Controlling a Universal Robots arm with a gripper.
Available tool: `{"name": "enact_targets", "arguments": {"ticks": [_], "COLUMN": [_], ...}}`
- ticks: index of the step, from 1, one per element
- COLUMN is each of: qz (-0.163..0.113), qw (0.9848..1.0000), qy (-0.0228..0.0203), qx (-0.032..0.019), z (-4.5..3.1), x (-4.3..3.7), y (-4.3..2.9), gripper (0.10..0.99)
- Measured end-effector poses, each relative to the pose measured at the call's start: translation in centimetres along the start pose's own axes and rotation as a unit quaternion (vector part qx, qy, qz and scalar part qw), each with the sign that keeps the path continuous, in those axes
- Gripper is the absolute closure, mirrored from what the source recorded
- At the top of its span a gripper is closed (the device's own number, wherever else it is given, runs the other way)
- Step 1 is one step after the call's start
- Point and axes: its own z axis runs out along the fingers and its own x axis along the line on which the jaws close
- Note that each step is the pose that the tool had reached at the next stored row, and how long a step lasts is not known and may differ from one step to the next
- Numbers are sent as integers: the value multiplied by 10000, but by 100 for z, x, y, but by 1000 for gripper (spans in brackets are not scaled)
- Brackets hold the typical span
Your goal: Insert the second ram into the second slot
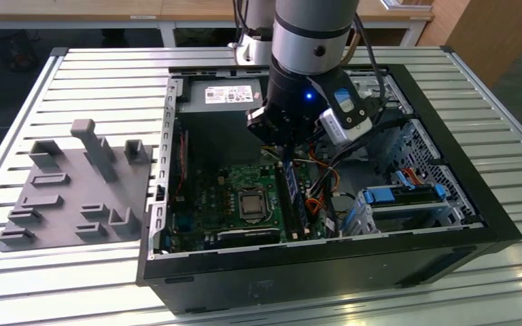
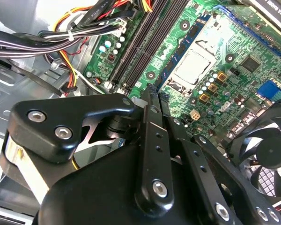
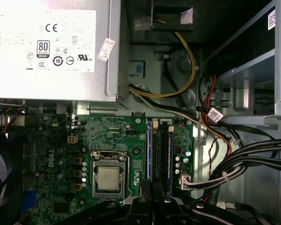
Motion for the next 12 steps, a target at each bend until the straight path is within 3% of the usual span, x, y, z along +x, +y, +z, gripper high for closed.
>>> {"name": "enact_targets", "arguments": {"ticks": [6,12], "qz": [3,4], "qw": [10000,10000], "qy": [1,0], "qx": [38,40], "z": [8,30], "x": [0,0], "y": [0,-1], "gripper": [957,957]}}
